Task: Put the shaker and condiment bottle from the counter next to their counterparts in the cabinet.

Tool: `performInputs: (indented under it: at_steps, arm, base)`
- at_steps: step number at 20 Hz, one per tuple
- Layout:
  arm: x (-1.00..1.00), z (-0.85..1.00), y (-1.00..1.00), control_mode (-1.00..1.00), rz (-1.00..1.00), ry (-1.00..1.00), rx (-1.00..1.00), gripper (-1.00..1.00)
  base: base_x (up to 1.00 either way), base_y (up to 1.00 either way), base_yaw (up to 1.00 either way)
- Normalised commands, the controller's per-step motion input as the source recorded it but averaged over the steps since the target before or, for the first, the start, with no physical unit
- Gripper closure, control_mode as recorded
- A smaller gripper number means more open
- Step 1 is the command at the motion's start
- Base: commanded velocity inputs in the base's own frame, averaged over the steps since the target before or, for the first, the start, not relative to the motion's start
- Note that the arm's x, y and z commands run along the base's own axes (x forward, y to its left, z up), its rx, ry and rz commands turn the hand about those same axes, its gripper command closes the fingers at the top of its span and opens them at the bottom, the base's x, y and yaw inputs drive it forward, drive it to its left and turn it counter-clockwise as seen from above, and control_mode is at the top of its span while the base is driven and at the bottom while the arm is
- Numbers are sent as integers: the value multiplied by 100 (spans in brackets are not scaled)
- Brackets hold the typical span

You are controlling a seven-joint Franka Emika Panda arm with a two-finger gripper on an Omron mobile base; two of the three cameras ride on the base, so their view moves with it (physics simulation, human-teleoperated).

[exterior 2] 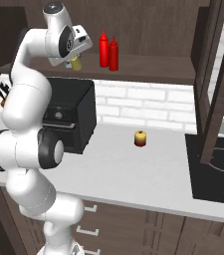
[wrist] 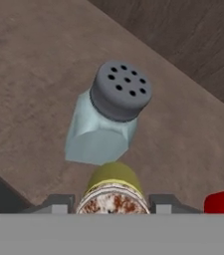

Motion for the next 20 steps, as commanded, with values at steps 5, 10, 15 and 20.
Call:
performInputs:
  at_steps: [5,10,15,20]
  arm:
    - [2,-10,0,-100,0,0,0,-100]
    - [15,-5,0,-100,0,0,0,-100]
    - [43,-6,0,-100,2,0,-5,-100]
    - [37,-1,0,-100,3,0,-7,-100]
  base:
    - [0,0,0]
    - [0,0,0]
    - [0,0,0]
    - [0,0,0]
